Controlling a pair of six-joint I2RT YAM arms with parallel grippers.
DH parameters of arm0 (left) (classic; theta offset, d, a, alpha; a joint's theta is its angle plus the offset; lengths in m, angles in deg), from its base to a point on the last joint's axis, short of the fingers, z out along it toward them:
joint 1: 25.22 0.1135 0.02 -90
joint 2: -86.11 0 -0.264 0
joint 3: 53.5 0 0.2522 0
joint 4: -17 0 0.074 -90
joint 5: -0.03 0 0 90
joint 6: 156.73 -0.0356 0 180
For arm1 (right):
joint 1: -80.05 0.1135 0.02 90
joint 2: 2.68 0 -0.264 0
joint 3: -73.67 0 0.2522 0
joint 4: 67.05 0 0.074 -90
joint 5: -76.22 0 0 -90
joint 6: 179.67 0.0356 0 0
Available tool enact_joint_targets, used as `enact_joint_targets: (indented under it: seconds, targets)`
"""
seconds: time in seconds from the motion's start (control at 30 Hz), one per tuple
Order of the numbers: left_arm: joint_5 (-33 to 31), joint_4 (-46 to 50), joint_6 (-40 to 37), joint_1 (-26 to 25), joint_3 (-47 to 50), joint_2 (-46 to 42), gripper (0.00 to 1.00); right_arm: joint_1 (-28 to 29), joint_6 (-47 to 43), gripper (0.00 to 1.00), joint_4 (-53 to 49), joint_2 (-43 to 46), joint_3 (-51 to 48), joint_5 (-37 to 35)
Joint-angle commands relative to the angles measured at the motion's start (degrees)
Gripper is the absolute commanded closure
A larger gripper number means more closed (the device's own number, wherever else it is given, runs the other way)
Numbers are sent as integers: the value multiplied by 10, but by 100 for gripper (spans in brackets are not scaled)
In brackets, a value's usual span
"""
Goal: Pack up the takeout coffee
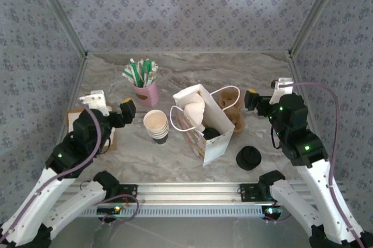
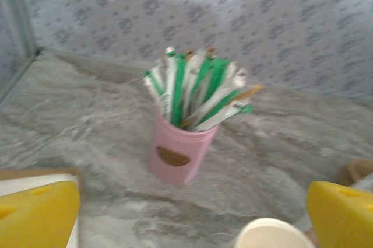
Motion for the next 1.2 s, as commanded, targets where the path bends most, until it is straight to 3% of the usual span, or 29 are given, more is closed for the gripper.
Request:
enact_joint_targets:
  seconds: [0.0, 0.2, 0.33, 0.67, 0.83, 1.17]
  targets:
    - [-18, -9, 13, 45, 15, 32, 0, -24, -12, 0, 51, 3, -39, -35]
    - [152, -85, 15, 228, 67, 97, 0, -76, 16, 0, 136, 17, -126, -1]
    - [177, -161, -12, 298, 121, 116, 0, -114, 24, 0, 200, 18, -180, -3]
    - [182, -384, -99, 382, 277, 125, 0, -217, 71, 0, 396, -29, -307, -1]
    - [179, -509, -119, 394, 336, 185, 0, -230, 67, 0, 483, -85, -351, -40]
    - [236, -761, -181, 397, 408, 286, 0, -238, 42, 1, 620, -225, -372, -53]
